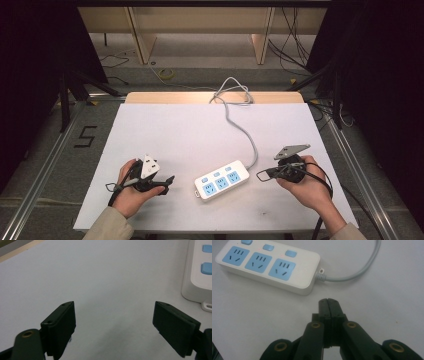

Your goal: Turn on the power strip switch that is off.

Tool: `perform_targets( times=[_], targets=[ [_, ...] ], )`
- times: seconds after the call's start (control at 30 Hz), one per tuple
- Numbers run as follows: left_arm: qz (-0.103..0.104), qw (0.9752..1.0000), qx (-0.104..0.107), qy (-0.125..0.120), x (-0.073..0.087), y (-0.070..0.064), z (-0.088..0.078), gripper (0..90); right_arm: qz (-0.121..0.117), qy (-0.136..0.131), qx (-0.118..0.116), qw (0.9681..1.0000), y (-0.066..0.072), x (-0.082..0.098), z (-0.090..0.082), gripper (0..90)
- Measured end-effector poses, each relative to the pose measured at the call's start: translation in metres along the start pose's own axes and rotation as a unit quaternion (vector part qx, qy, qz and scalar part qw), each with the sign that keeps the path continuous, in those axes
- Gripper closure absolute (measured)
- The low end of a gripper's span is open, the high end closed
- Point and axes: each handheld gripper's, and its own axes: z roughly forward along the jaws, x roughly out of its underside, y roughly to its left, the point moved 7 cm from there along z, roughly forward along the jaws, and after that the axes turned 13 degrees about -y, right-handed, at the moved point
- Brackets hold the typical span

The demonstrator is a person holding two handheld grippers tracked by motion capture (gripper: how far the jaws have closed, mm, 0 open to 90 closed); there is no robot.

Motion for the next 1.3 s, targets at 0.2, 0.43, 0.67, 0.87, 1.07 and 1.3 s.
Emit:
perform_targets(
  times=[0.2,0.43,0.67,0.87,1.07,1.3],
  targets=[
    [0.000,1.0000,0.000,0.000,0.000,0.000,0.000,18.4,-0.002,0.002,-0.002,1.0000,0.003,-0.004,0.002,90.0],
    [0.002,1.0000,0.000,-0.001,-0.001,-0.001,0.000,18.4,-0.005,0.004,-0.007,1.0000,0.007,-0.008,0.004,90.0],
    [0.003,1.0000,0.000,0.000,-0.001,0.000,0.000,18.4,-0.009,0.003,-0.011,0.9999,0.011,-0.012,0.007,90.0],
    [0.003,1.0000,0.001,-0.001,-0.001,-0.001,0.000,18.4,-0.012,0.004,-0.014,0.9998,0.014,-0.015,0.009,90.0],
    [0.003,1.0000,0.000,-0.002,-0.001,-0.001,0.000,18.4,-0.018,0.007,-0.015,0.9997,0.017,-0.019,0.012,90.0],
    [0.003,1.0000,0.001,-0.002,-0.002,-0.001,0.000,18.4,-0.022,0.006,-0.017,0.9996,0.020,-0.023,0.014,90.0]
  ],
)
